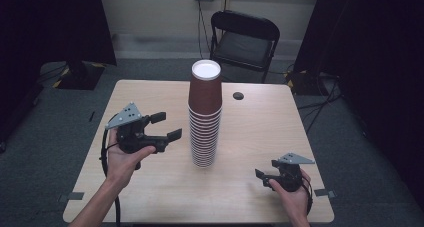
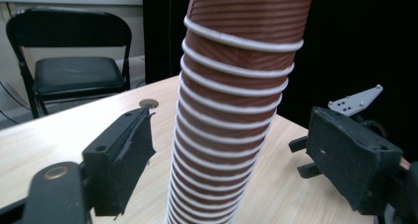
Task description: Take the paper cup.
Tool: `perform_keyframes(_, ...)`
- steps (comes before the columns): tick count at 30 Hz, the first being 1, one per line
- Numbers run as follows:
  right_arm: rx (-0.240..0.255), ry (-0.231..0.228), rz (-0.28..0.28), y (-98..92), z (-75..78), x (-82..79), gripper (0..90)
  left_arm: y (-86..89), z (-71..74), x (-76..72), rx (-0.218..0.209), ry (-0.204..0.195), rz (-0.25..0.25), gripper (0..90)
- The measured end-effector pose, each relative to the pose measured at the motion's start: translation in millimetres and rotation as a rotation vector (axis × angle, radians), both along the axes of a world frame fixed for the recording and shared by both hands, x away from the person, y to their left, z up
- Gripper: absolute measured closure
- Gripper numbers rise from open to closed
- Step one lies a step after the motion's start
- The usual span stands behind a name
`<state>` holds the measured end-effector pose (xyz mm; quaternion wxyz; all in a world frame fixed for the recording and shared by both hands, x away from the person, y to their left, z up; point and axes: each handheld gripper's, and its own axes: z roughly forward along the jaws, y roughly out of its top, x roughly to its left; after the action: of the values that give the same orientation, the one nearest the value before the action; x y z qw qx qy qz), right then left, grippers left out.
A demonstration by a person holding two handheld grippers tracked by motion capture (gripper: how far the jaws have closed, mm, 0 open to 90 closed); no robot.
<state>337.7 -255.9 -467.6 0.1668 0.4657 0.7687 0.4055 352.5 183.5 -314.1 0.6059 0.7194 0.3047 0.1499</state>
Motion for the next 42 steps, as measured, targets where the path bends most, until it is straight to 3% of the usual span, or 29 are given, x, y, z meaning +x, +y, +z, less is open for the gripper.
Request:
perform_keyframes(6,-0.004,-0.006,-0.008,-0.1,1.1,-0.8,22.2,-4.0,15.7,5.0,0.007,-0.015,0.003,15.8)
perform_keyframes(10,-0.01,-0.01,-0.002,1.0,1.1,-1.2,21.9,-6.2,27.0,4.1,-0.025,-0.046,0.009,15.8)
perform_keyframes(16,-0.016,-0.016,0.013,3.2,0.7,-0.8,21.7,-12.4,40.9,14.9,-0.032,-0.038,-0.011,15.6)
perform_keyframes(19,-0.013,-0.013,0.004,2.3,0.9,-0.7,21.7,-16.7,46.4,20.3,-0.018,-0.044,-0.01,15.5)
perform_keyframes(21,0.004,-0.002,-0.009,0.3,0.6,0.0,21.7,-20.5,49.1,23.9,-0.03,-0.046,0.001,15.6)
perform_keyframes(23,0.005,-0.002,-0.012,-1.4,0.2,0.3,21.7,-24.8,51.8,27.4,-0.036,-0.044,-0.019,15.6)
perform_keyframes(29,-0.007,0.0,-0.013,-0.4,0.0,0.7,21.7,-42.0,62.4,34.2,-0.012,-0.072,-0.016,15.6)
perform_keyframes(34,-0.007,-0.005,-0.008,0.1,0.6,0.2,21.7,-56.3,71.5,39.2,0.038,-0.084,-0.017,15.5)
perform_keyframes(42,-0.007,-0.012,0.001,-0.4,0.9,-0.4,21.7,-75.9,71.2,53.3,0.083,-0.058,-0.043,11.6)
